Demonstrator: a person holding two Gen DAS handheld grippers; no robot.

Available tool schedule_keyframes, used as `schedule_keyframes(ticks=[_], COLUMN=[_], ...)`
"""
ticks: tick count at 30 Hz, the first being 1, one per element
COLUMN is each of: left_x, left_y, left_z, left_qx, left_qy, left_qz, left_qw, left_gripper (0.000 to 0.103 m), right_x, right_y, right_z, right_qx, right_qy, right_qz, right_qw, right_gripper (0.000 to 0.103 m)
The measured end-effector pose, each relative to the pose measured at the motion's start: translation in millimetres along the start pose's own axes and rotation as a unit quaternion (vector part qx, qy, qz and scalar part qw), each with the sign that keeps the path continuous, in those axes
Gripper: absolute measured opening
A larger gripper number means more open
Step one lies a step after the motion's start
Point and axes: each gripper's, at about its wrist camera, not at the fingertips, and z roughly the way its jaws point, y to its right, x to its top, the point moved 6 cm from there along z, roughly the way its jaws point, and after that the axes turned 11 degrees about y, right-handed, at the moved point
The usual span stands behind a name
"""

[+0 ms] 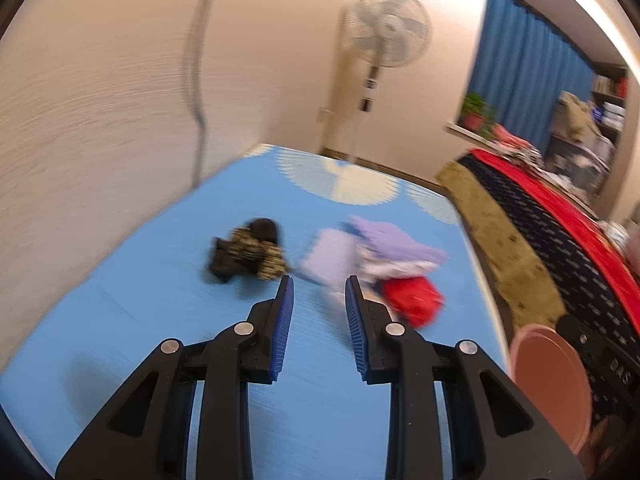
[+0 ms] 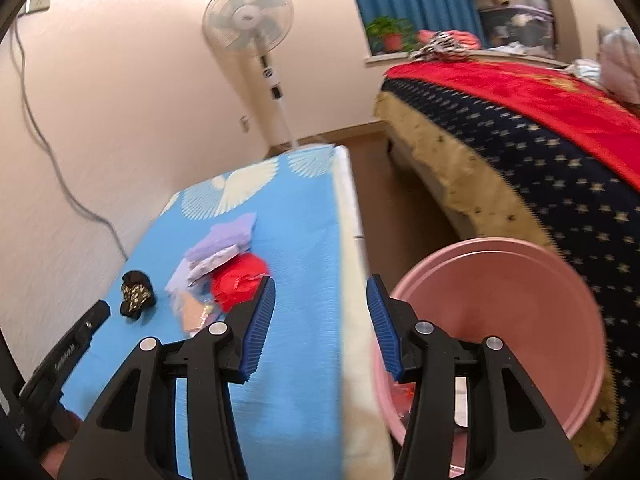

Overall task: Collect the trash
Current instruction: 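Move both open tools back to the black cloth and red bag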

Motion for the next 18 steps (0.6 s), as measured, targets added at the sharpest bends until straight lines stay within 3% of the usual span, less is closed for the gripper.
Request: schedule_keyframes(ticks=[5,11,13,18], left_x=[4,11,13,15], left_y=[-26,-47,-54,-70], left_z=[19,40,46,68], left_qx=[0.044,0.073,0.078,0.088], left_qy=[0.003,0.005,0.003,-0.008], left_qz=[-0.011,-0.010,-0.016,-0.035], left_qw=[0.9990,0.9972,0.9968,0.9954], left_gripper=[0.027,0.028,0.040,0.056], right_x=[-3,-6,-10,-17], right_y=[-17,-36,-43,-59], right_z=[33,67,78,106], right_qx=[0.023,0.043,0.051,0.056], right_qy=[-0.020,-0.039,-0.047,-0.065], right_qz=[0.009,0.011,0.006,0.003], right_qw=[1.000,0.998,0.998,0.996], right_gripper=[0.066,0.078,0.082,0.090])
